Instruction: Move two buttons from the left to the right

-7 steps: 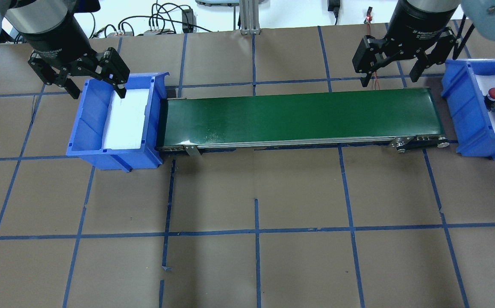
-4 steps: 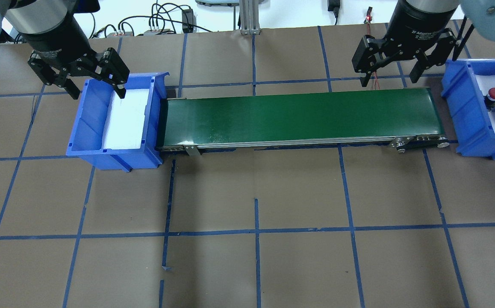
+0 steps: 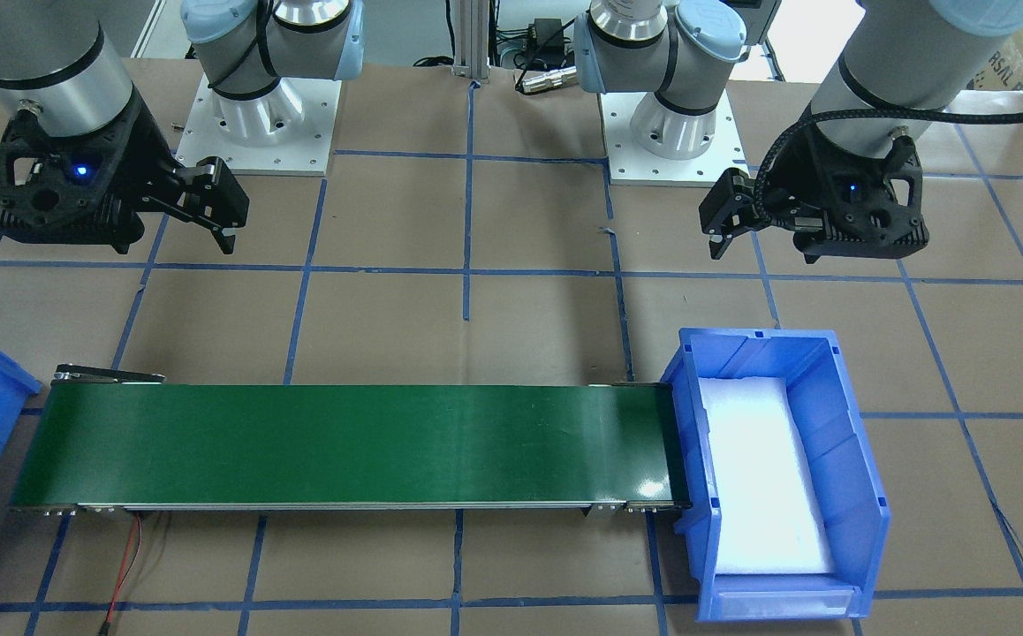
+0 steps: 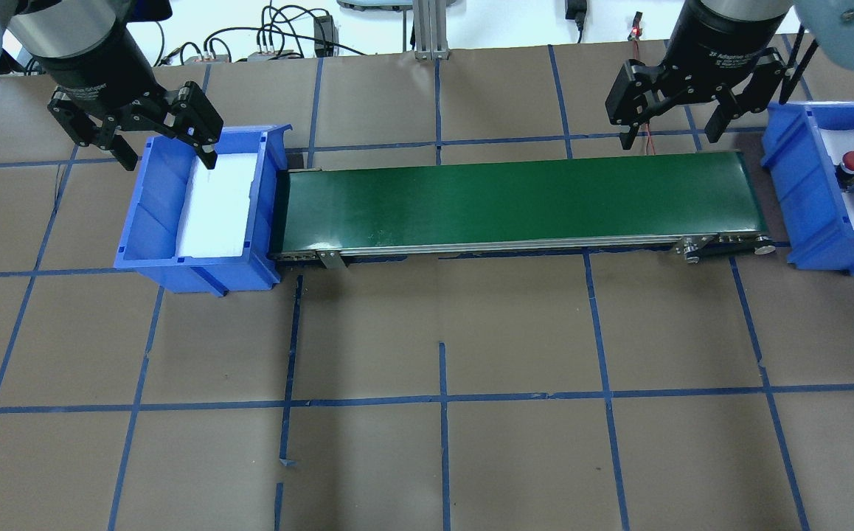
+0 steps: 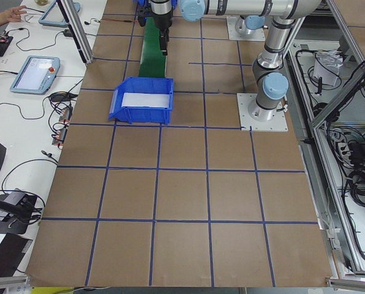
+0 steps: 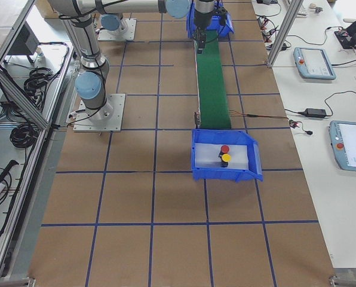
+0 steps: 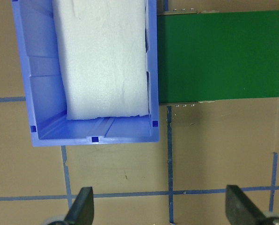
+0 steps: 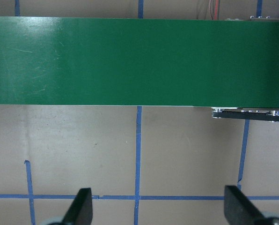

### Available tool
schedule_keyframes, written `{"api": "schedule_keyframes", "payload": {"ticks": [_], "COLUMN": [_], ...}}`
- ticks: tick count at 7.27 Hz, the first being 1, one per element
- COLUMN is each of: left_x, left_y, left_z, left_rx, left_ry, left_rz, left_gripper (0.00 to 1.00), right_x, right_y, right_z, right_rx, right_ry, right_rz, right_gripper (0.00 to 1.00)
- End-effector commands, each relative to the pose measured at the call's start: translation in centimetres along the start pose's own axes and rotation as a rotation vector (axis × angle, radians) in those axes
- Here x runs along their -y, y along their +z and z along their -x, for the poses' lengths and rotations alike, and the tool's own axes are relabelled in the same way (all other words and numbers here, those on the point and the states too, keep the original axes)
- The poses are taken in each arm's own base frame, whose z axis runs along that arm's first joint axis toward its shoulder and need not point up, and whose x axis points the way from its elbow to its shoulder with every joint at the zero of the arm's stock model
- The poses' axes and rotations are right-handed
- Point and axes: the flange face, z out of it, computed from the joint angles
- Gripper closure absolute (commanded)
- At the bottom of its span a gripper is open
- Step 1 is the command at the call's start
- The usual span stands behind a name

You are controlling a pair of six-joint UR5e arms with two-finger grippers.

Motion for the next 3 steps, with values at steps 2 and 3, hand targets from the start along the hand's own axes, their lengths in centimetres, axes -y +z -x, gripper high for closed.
{"api": "schedule_keyframes", "payload": {"ticks": [2, 3], "left_x": [-0.01, -0.08], "left_y": [0.04, 0.06], "left_z": [0.00, -0.01], "left_rx": [0.000, 0.000], "left_ry": [0.000, 0.000], "left_rz": [0.001, 0.002], "left_gripper": [0.00, 0.00], "right_x": [-0.05, 0.00], "right_y": [0.18, 0.13], "right_z": [0.16, 0.15], "right_rx": [0.000, -0.001], "right_ry": [-0.003, -0.003], "right_rz": [0.006, 0.002], "right_gripper": [0.00, 0.00]}}
